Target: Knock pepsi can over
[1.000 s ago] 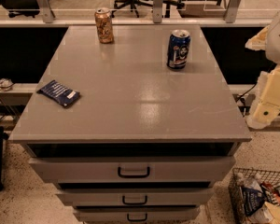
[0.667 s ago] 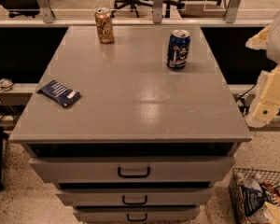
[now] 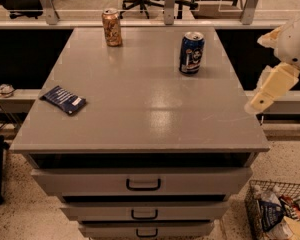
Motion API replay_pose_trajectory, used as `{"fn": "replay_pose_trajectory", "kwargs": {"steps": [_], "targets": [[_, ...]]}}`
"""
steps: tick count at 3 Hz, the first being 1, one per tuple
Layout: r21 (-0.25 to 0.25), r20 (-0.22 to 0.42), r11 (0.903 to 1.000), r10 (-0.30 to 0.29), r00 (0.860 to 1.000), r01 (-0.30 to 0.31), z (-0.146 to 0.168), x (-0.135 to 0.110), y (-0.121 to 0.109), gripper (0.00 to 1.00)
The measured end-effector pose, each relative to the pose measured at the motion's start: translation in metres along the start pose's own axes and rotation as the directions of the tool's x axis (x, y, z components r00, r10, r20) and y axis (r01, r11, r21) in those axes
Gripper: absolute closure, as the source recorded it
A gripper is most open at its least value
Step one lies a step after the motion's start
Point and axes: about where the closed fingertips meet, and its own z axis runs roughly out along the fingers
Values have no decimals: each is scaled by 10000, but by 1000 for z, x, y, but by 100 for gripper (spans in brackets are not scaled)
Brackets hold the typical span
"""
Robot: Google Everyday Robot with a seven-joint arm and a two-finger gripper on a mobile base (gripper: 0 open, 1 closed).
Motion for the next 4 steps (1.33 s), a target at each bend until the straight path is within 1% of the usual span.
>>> {"fn": "replay_pose_trajectory", "kwargs": {"steps": [1, 2, 3, 4], "targets": [[413, 1006, 9991, 36, 9949, -78, 33, -17, -35, 0], [600, 1851, 9978, 181, 9826, -297, 72, -33, -65, 0], [713, 2648, 9952, 453, 9632, -664, 108, -46, -90, 0], [462, 3465, 9920, 946, 9332, -1177, 133, -58, -105, 0]]}}
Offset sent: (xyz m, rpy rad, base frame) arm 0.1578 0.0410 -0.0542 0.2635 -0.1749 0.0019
